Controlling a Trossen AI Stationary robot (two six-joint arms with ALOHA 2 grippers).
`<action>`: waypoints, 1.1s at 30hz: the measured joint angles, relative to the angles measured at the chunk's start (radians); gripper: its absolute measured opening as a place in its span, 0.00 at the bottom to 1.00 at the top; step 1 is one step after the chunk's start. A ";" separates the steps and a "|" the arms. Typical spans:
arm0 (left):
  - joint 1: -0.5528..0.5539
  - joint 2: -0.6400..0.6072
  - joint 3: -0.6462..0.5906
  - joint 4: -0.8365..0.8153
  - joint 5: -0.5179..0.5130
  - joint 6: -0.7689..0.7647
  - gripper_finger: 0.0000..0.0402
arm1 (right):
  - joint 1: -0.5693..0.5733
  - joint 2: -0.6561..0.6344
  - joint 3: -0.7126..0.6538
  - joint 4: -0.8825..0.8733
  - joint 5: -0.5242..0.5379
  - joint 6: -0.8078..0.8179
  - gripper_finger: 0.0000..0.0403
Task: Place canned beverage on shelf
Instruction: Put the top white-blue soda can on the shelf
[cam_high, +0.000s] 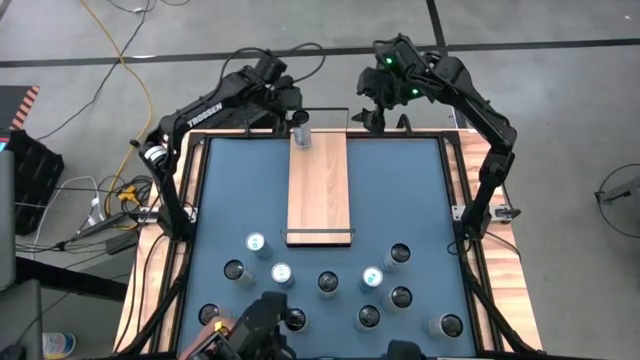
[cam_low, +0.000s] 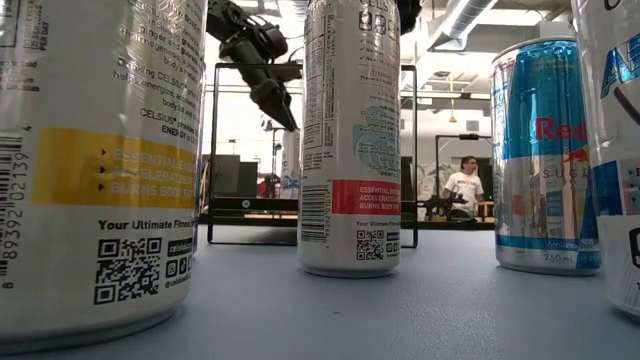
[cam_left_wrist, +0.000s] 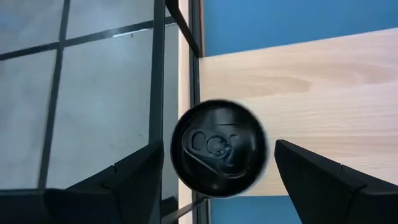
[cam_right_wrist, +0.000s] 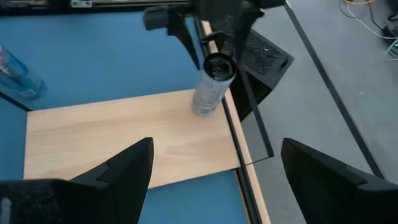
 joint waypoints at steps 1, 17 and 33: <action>-0.002 -0.010 0.000 0.000 -0.003 0.000 0.72 | -0.002 0.000 0.000 0.004 0.000 0.000 0.84; -0.127 -0.335 0.000 -0.077 -0.308 -0.348 0.72 | 0.004 0.000 -0.466 0.688 0.105 0.169 0.72; -0.303 -0.673 0.000 -0.089 -0.425 -0.724 0.72 | 0.032 0.086 -0.547 0.869 0.134 0.231 0.68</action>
